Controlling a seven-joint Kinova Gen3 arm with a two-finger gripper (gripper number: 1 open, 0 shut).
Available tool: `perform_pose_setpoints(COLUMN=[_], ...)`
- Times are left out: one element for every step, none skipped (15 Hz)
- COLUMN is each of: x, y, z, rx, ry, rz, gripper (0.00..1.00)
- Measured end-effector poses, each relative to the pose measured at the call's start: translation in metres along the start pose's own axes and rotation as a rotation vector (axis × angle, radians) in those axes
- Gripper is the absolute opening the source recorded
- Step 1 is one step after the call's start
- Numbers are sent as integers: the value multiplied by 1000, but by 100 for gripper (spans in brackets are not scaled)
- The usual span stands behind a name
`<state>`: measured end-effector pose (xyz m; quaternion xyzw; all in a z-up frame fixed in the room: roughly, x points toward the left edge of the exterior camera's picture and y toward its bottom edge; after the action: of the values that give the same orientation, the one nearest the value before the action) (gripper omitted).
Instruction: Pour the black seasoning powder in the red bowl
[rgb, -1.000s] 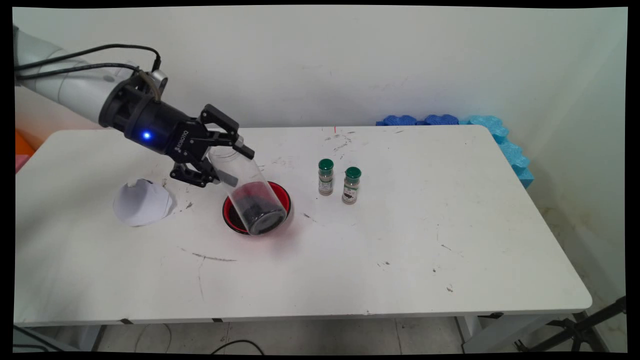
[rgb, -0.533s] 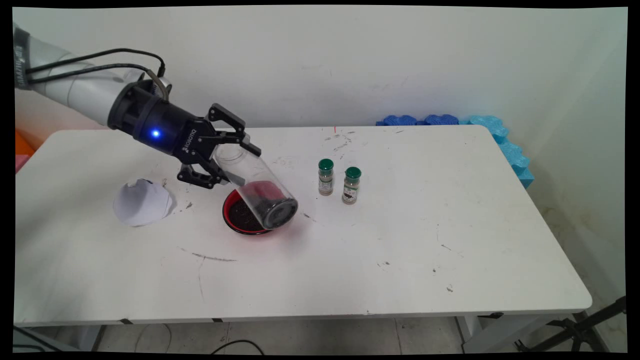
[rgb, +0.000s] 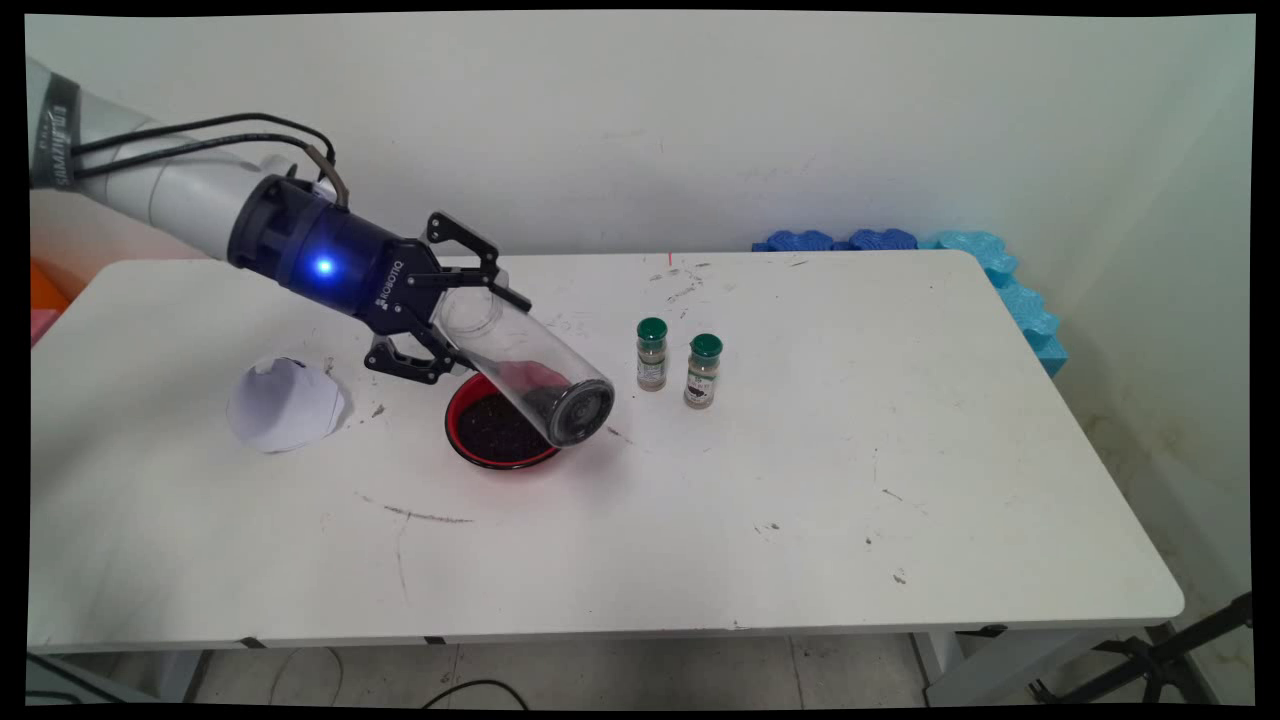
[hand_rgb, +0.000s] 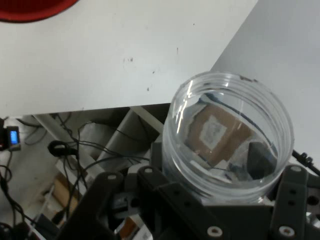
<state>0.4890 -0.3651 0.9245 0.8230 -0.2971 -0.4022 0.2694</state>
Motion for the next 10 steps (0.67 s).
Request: perform_pose_setpoints(x=[1, 3, 4, 5, 6, 7, 8, 10, 11, 12], y=[-1, -2, -3, -4, -4, -5, -6, -7, -8, -8], z=[1, 2, 2, 3, 3, 4, 4, 5, 6, 7], rx=[-5, -11, -17, -20, -25, -29, -35, -42, -49, -55], ry=[-4, -8, -11, -14, -16, -19, -22, -25, -28, -30], rz=[-20, -40, -57, -68, -82, -95, -111, -131, -152, -169], gripper=[0, 0, 0, 0, 0, 0, 0, 0, 0, 0])
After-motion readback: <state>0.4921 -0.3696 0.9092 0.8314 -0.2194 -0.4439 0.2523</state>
